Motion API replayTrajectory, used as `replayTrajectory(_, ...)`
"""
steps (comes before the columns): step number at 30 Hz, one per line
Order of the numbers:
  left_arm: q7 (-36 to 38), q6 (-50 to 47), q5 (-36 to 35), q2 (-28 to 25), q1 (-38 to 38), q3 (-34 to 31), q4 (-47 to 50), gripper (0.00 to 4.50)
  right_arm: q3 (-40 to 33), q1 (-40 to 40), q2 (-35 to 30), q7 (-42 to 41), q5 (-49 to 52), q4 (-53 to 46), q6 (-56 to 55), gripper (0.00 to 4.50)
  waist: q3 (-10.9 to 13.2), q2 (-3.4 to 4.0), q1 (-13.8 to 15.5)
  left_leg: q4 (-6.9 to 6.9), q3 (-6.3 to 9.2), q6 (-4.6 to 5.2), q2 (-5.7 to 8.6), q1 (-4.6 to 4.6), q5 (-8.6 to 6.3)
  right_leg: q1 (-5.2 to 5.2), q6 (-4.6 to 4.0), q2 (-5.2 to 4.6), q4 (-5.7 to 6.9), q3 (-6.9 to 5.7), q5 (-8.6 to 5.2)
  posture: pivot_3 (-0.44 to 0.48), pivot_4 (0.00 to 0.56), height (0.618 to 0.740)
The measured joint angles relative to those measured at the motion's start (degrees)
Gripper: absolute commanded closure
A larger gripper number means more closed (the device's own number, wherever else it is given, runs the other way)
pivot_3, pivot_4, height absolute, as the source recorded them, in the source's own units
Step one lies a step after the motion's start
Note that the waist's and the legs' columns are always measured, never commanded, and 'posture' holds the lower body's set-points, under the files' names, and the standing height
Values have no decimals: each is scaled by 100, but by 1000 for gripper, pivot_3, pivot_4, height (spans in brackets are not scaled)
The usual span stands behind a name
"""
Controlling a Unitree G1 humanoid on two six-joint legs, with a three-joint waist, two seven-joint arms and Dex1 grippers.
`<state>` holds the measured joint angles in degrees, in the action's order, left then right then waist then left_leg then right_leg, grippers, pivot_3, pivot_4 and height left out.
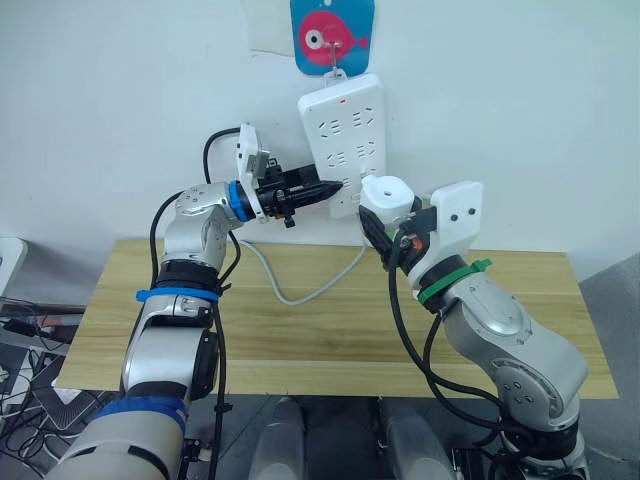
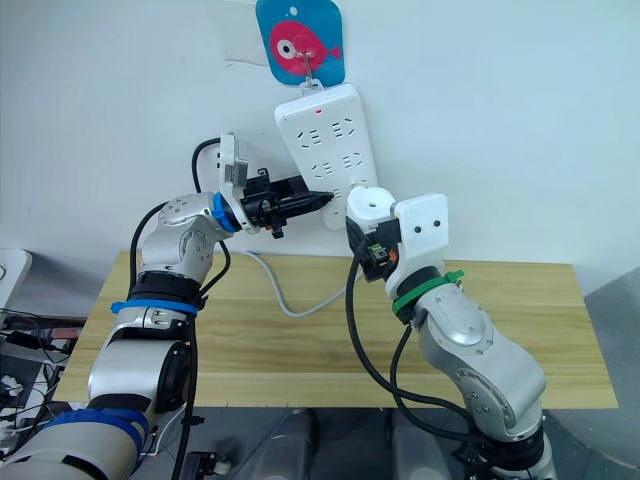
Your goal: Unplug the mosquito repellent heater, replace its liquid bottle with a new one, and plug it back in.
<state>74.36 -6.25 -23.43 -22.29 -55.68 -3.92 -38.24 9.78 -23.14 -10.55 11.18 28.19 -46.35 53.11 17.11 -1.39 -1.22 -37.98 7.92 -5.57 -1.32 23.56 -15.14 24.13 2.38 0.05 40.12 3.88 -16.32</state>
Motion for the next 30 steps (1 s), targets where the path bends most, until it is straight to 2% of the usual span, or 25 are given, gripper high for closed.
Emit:
replayTrajectory(14, -128, -67, 96, -27, 66, -44, 186, 3188, 57, -117, 368, -116, -433, 212, 56, 1565, -2, 2, -6, 0, -1, -10, 0, 0, 6, 3, 0, 0, 5, 1, 0, 90, 230, 740)
replayTrajectory(23, -239, -142, 156, -53, 100, -112, 187, 3188, 348, -279, 514, -245, -1016, 665, -207, 1565, -3, 1, -54, 0, -3, -6, 1, -31, 27, 4, -7, 3, 72, 8, 4, 89, 238, 740)
replayTrajectory(30, -242, -209, 169, -69, 143, -182, 187, 3188, 390, -279, 651, -430, -1206, 945, -453, 1565, -3, 1, -66, 1, -7, -5, -2, -42, 40, 4, -17, 5, 79, 11, 11, 89, 241, 740)
